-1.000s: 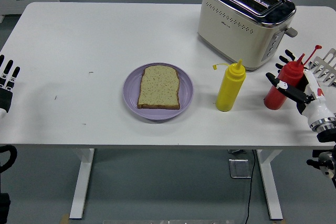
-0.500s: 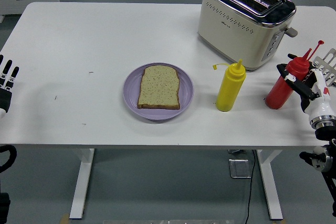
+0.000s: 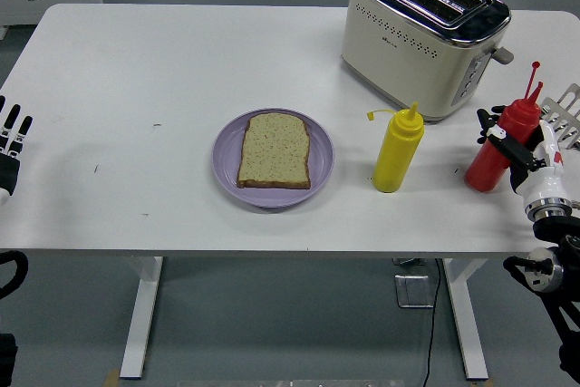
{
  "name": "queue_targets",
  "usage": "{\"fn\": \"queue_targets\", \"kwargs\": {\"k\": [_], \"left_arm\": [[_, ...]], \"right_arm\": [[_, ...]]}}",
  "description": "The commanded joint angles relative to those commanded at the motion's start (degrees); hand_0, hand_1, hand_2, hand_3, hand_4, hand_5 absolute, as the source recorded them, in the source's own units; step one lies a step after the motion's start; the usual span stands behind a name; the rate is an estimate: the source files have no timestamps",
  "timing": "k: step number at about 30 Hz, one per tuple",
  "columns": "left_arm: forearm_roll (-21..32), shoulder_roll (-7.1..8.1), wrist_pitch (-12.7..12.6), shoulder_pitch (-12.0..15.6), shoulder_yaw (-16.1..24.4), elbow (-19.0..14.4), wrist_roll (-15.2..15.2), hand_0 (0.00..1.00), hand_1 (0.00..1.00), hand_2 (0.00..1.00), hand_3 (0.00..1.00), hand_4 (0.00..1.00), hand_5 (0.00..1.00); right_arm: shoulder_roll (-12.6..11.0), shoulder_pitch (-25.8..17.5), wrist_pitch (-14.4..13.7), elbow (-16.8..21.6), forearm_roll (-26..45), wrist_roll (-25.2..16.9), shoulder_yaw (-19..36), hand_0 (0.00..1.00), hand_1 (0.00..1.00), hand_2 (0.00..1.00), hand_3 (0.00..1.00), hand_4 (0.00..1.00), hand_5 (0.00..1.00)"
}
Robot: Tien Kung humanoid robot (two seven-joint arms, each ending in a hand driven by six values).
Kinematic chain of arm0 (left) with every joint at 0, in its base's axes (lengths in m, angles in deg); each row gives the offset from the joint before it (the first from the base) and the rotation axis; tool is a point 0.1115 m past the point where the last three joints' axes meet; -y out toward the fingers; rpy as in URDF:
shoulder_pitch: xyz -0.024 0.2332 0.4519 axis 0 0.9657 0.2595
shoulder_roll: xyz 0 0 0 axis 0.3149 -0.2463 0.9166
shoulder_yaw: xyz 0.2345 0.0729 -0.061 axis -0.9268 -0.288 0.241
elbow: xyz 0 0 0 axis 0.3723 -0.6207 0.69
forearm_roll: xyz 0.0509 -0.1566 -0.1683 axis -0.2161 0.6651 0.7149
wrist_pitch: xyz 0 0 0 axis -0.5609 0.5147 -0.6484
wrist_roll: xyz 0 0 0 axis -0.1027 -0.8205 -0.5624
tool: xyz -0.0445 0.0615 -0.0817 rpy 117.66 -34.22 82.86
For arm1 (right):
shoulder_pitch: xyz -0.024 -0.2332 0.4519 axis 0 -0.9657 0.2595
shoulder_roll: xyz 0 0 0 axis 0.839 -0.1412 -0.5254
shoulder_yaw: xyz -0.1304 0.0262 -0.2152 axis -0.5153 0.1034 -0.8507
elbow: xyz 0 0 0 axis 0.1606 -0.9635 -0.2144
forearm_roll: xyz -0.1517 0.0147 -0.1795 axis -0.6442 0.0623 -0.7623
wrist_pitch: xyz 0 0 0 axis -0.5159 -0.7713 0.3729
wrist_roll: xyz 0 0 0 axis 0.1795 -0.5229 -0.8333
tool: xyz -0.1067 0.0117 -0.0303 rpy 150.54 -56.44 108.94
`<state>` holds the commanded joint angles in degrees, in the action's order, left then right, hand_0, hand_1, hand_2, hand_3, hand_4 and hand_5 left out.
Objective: Pick up the cup,pour liquid into bread,place the cup on the desk
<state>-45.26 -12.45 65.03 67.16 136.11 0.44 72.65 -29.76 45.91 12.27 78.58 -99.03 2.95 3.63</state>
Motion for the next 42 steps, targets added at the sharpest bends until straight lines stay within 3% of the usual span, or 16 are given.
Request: {"fn": "queue_targets", "kwargs": {"k": [3,4,9,10,15,16,21,22,33,34,42], "left_arm": [[0.0,0.00,0.0,0.0,0.0,0.0,0.0,0.778,0.732,0.728,0.665,0.525,0.942],[0.0,0.00,0.0,0.0,0.0,0.0,0.0,0.778,0.732,0.728,0.664,0.524,0.942],[0.0,0.00,0.0,0.0,0.0,0.0,0.0,0.778,0.732,0.728,0.664,0.524,0.942],[0.0,0.00,0.0,0.0,0.0,0.0,0.0,0.778,0.732,0.729,0.664,0.524,0.942],[0.0,0.00,0.0,0.0,0.0,0.0,0.0,0.778,0.732,0.729,0.664,0.524,0.942],[0.0,0.00,0.0,0.0,0.0,0.0,0.0,0.778,0.731,0.729,0.664,0.524,0.941],[0.0,0.00,0.0,0.0,0.0,0.0,0.0,0.778,0.731,0.729,0.664,0.524,0.941],[0.0,0.00,0.0,0.0,0.0,-0.1,0.0,0.778,0.731,0.729,0.664,0.523,0.939],[0.1,0.00,-0.1,0.0,-0.2,0.0,0.0,0.778,0.731,0.729,0.664,0.523,0.937],[0.0,0.00,-0.1,0.0,-0.2,-0.1,0.0,0.778,0.731,0.729,0.664,0.523,0.937],[0.0,0.00,-0.2,0.1,-0.3,0.0,0.0,0.778,0.731,0.729,0.664,0.523,0.937]], "right_arm": [[0.1,0.1,-0.6,0.1,0.8,-0.6,-0.1,0.263,0.277,0.357,0.398,0.790,0.133],[0.1,0.1,-0.7,0.1,0.9,-0.7,-0.1,0.185,0.255,0.353,0.394,0.784,0.130],[0.0,0.0,-1.3,0.5,2.4,-1.6,0.2,0.185,0.255,0.353,0.394,0.784,0.130],[0.0,0.0,-1.2,0.6,2.7,-1.7,0.4,0.089,0.208,0.319,0.378,0.804,0.149],[-0.1,-0.1,-1.2,1.3,3.8,-2.3,0.8,0.089,0.208,0.319,0.378,0.804,0.149],[-0.2,0.0,-1.1,1.5,3.9,-2.3,0.9,0.038,0.148,0.284,0.361,0.793,0.153],[-0.3,0.1,-1.0,2.1,4.1,-2.1,1.2,0.038,0.148,0.284,0.361,0.793,0.153],[-0.3,0.1,-1.0,2.2,4.2,-2.1,1.3,0.002,0.073,0.233,0.329,0.815,0.204],[-0.6,0.2,-1.1,3.9,3.4,-1.1,1.8,0.002,0.021,0.196,0.300,0.834,0.257],[-0.7,0.2,-1.1,4.1,3.2,-1.0,1.9,0.002,0.010,0.159,0.265,0.867,0.339],[-1.1,1.2,-0.9,5.9,2.3,0.0,1.6,0.002,0.002,0.142,0.250,0.851,0.314]]}}
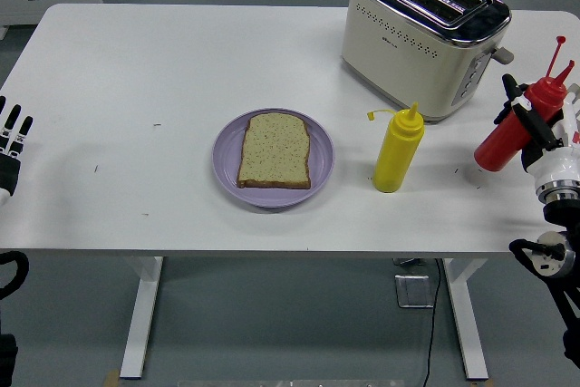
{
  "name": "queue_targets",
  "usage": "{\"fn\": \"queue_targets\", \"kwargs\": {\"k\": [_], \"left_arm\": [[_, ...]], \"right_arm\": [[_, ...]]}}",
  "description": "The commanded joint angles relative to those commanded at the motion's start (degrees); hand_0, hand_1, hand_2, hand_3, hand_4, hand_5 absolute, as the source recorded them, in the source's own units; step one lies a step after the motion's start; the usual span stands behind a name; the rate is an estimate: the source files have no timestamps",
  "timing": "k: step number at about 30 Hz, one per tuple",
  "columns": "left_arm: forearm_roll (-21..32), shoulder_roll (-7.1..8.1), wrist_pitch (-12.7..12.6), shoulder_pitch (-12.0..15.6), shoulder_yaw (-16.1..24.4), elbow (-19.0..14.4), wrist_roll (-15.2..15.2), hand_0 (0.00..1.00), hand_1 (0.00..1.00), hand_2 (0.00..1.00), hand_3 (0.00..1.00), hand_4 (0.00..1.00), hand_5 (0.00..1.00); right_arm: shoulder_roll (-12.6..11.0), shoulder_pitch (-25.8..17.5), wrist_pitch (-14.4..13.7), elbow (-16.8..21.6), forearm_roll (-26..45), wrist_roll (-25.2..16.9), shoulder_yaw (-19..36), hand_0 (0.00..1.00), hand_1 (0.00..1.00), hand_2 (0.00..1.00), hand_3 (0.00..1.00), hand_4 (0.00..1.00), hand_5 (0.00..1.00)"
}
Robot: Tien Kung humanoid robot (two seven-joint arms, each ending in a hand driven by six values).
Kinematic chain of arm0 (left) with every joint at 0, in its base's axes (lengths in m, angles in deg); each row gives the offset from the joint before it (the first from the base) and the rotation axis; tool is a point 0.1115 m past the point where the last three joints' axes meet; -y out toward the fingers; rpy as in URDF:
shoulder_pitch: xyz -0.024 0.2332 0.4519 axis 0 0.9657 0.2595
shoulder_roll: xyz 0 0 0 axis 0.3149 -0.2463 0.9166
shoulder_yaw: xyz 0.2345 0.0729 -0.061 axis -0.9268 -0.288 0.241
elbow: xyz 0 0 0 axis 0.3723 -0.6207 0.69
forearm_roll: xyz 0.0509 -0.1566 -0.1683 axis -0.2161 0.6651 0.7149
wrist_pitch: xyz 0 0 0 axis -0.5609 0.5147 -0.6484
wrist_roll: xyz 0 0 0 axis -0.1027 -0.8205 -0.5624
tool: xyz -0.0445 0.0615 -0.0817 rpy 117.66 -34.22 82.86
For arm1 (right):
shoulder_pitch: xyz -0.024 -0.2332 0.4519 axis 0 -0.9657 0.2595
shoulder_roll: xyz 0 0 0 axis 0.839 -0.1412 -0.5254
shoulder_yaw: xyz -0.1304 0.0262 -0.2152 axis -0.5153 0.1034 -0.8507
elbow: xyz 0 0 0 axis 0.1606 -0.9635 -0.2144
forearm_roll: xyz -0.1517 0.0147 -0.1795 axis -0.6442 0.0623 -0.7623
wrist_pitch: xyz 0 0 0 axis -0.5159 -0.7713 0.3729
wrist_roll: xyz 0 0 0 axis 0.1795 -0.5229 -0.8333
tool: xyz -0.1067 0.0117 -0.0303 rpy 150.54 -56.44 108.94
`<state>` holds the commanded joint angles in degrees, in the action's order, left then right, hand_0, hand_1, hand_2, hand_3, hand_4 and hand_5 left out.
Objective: Pick up the cup,pour liquid into bread,place the cup on the desk
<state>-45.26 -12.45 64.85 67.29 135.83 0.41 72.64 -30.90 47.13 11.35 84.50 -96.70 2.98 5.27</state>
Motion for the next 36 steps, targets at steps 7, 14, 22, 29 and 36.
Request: {"fn": "queue_targets", "kwargs": {"k": [7,14,22,29,36], "left_arm": [[0.0,0.00,0.0,0.1,0.0,0.0,0.0,0.778,0.731,0.728,0.664,0.523,0.937],[0.0,0.00,-0.1,0.1,0.1,0.0,0.0,0.778,0.731,0.728,0.663,0.523,0.937],[0.0,0.00,-0.1,0.0,0.4,0.0,0.0,0.778,0.730,0.728,0.663,0.523,0.937],[0.0,0.00,-0.1,-0.1,0.5,0.0,0.0,0.778,0.730,0.728,0.663,0.523,0.937],[0.0,0.00,-0.1,-0.2,0.7,0.0,0.0,0.778,0.730,0.727,0.662,0.523,0.937]], "right_arm": [[-0.8,2.0,-0.3,2.6,-4.7,1.5,-1.2,0.002,0.002,0.143,0.249,0.842,0.300],[-1.9,4.9,-0.9,6.0,-11.5,2.6,-2.7,0.002,0.002,0.148,0.249,0.857,0.318],[-2.9,8.0,-2.8,9.5,-24.2,4.3,-6.6,0.002,0.002,0.141,0.247,0.860,0.350],[-3.7,12.1,-4.7,9.6,-37.5,7.1,-11.7,0.002,0.002,0.140,0.246,0.859,0.351],[-3.8,19.4,-6.8,7.5,-52.9,12.2,-15.7,0.002,0.002,0.143,0.248,0.855,0.352]]}}
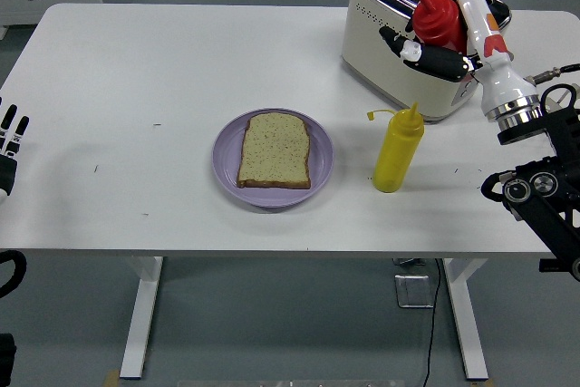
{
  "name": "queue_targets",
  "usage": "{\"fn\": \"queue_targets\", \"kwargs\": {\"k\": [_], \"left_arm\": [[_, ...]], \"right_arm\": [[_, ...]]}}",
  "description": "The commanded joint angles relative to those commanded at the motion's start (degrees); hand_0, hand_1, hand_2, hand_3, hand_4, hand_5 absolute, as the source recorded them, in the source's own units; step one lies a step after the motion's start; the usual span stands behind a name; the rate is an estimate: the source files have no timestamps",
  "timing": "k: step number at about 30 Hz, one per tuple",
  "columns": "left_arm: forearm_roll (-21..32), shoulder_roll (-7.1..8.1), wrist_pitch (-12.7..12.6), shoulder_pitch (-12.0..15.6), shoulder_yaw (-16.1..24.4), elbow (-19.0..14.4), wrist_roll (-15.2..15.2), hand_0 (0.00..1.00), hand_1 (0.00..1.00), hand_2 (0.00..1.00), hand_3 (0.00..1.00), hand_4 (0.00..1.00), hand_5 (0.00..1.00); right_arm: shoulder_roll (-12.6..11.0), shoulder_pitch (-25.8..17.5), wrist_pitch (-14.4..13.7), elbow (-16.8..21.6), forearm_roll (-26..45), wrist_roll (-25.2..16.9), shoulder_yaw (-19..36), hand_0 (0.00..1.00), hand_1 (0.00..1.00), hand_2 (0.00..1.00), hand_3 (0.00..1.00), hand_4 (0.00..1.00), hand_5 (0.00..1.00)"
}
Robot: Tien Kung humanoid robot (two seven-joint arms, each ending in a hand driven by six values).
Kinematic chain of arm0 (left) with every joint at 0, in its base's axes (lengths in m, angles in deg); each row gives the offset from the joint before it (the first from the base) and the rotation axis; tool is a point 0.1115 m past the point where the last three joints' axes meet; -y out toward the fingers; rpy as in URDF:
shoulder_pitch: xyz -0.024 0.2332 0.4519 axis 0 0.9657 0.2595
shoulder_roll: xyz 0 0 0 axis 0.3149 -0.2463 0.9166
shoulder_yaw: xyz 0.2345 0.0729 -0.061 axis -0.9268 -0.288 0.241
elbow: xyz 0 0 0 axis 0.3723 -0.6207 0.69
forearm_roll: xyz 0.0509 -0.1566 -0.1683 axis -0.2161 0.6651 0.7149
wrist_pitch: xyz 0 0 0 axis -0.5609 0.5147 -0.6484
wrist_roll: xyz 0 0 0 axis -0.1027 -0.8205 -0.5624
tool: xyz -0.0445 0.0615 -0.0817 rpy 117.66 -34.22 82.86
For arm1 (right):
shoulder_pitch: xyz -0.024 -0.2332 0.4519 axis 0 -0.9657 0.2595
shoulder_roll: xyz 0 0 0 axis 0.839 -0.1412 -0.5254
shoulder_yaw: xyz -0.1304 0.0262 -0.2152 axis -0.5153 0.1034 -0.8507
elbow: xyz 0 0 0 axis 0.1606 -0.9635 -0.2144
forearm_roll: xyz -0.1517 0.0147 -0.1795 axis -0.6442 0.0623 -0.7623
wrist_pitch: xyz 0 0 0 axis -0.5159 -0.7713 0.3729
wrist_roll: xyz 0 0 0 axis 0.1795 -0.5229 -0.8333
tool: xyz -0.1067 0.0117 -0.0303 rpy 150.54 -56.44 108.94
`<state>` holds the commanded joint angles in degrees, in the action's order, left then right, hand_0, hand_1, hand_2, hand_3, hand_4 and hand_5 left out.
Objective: Pick up the cup,pour liquid into bread,place the cup on the desk
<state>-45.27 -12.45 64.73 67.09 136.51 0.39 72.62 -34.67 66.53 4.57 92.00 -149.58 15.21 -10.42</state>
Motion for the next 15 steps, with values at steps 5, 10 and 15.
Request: {"fn": "queue_targets", "kwargs": {"k": [5,10,15], "left_arm": [[0.0,0.00,0.0,0.0,0.1,0.0,0.0,0.778,0.730,0.727,0.662,0.523,0.937],[0.0,0.00,0.0,0.1,0.2,0.0,0.0,0.777,0.730,0.727,0.662,0.523,0.937],[0.0,0.00,0.0,0.2,0.2,0.0,0.0,0.777,0.730,0.727,0.662,0.523,0.937]], "right_arm": [[0.0,5.2,-0.3,-2.4,-12.3,4.6,-2.0,0.002,0.002,0.146,0.252,0.850,0.354],[0.3,9.1,1.4,-4.3,-24.1,7.5,-4.4,0.002,0.003,0.149,0.255,0.847,0.350],[0.8,12.5,3.4,-5.7,-35.0,8.8,-7.6,0.002,0.003,0.149,0.255,0.847,0.350]]}}
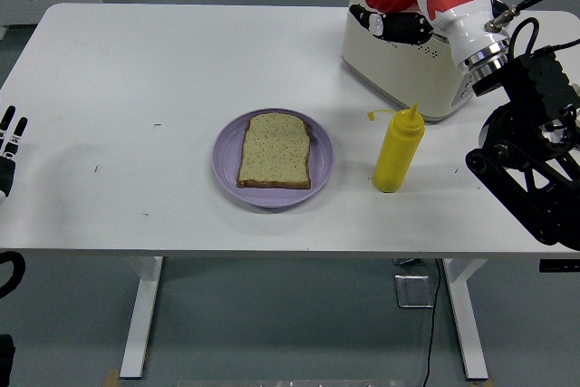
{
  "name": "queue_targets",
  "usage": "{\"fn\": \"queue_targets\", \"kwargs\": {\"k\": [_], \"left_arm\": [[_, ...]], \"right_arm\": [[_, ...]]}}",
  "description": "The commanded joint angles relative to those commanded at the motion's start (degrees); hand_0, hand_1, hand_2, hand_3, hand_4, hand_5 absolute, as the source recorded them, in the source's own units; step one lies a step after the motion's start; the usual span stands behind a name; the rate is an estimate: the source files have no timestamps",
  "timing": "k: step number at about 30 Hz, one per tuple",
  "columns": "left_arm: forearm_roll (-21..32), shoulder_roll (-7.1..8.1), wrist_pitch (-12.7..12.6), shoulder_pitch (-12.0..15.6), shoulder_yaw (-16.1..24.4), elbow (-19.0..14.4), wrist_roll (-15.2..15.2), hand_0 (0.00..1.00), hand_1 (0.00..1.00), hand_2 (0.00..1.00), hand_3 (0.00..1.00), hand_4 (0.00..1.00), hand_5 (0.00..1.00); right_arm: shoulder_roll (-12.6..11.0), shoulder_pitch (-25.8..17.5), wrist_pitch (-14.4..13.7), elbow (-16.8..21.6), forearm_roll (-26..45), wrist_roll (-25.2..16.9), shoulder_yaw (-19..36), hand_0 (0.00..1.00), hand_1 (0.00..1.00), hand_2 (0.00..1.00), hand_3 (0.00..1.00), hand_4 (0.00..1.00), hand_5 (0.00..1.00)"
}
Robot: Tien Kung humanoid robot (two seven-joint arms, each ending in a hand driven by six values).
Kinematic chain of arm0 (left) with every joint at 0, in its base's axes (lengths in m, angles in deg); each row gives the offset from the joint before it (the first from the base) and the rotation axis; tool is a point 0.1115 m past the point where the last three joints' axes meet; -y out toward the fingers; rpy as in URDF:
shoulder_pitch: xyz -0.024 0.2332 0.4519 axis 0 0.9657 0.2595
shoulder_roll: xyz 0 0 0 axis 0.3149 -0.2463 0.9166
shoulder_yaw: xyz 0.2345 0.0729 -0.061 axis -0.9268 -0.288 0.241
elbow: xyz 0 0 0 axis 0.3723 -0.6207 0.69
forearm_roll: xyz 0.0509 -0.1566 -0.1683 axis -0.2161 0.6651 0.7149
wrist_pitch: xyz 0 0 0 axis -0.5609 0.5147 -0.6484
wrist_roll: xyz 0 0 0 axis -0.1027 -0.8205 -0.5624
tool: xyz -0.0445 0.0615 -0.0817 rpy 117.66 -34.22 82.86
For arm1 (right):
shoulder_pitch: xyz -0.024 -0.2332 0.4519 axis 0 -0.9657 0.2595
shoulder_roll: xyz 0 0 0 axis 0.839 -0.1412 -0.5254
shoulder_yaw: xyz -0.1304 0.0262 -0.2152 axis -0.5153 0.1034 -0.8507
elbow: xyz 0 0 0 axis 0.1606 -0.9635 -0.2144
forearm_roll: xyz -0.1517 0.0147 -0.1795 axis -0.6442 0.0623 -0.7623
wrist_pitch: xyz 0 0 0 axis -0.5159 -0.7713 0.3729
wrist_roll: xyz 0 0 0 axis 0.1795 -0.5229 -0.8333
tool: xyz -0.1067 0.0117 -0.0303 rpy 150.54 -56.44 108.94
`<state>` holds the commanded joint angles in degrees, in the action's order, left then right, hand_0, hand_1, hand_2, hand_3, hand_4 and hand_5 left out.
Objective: Pick up the cup,pour liquid into bread,place the cup on the desk
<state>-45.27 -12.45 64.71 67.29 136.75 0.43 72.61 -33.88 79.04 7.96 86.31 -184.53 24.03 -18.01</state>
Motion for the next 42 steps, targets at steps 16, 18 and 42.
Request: {"fn": "queue_targets", "kwargs": {"k": [16,18,42], "left_arm": [[-0.1,0.00,0.1,0.0,0.2,0.0,0.1,0.778,0.730,0.727,0.662,0.523,0.937],[0.0,0.00,0.1,0.0,0.2,0.0,0.1,0.778,0.730,0.727,0.662,0.523,0.937],[0.0,0.00,0.1,0.3,0.0,0.0,0.0,0.778,0.729,0.727,0.663,0.522,0.937]], "right_arm": [[0.6,6.2,2.4,-3.0,0.0,-0.7,-8.5,0.002,0.017,0.175,0.284,0.808,0.269],[0.2,6.7,2.7,-3.5,0.0,-0.5,-7.0,0.002,0.017,0.175,0.284,0.808,0.269],[-1.0,10.3,6.9,-5.5,0.0,1.1,-9.4,0.002,0.026,0.189,0.294,0.777,0.222]]}}
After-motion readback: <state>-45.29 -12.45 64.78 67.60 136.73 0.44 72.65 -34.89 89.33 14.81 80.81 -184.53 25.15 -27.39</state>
